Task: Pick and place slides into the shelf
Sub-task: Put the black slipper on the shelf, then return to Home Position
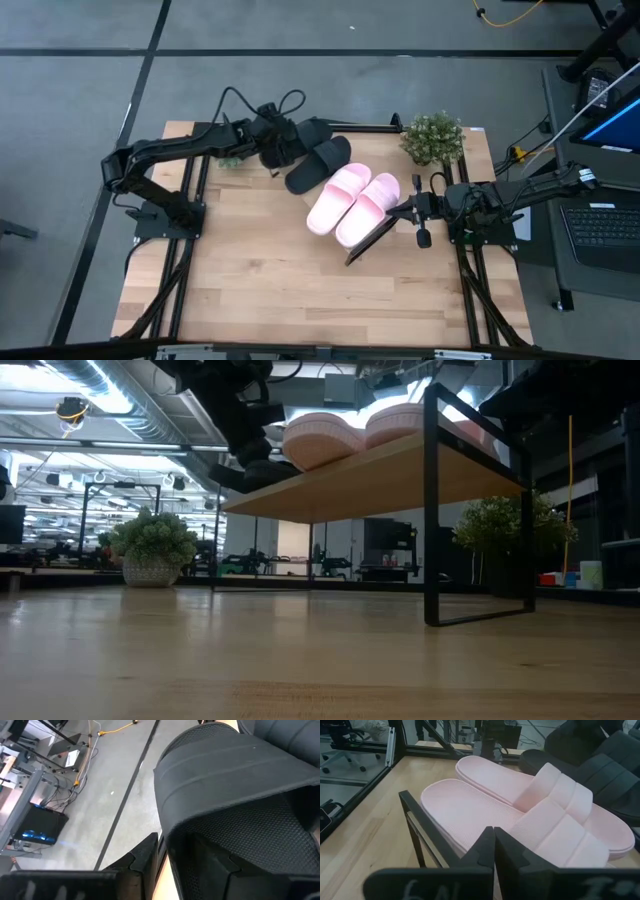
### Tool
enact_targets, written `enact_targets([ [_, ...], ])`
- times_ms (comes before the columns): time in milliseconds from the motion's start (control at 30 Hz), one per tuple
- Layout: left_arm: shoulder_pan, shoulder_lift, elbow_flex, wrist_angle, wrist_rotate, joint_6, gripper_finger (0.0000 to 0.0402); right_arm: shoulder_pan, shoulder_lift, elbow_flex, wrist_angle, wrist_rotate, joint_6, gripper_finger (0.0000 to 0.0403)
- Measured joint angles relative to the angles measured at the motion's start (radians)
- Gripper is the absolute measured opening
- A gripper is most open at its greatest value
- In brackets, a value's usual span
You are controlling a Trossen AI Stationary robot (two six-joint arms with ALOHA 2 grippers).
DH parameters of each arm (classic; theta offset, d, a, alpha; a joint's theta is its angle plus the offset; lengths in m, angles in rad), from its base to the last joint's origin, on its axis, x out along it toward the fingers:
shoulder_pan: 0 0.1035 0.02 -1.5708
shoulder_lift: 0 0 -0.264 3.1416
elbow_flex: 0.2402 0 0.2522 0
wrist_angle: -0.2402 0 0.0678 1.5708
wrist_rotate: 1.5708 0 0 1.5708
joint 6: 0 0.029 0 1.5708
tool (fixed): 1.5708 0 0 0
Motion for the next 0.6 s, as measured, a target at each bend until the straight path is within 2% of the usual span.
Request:
enact_targets([
  [600,-0.033,-0.125,-0.001,-0.085,-0.003,-0.016,0.0112,0.000,0.000,0.000,0.000,0.000,-0.001,0.0006],
])
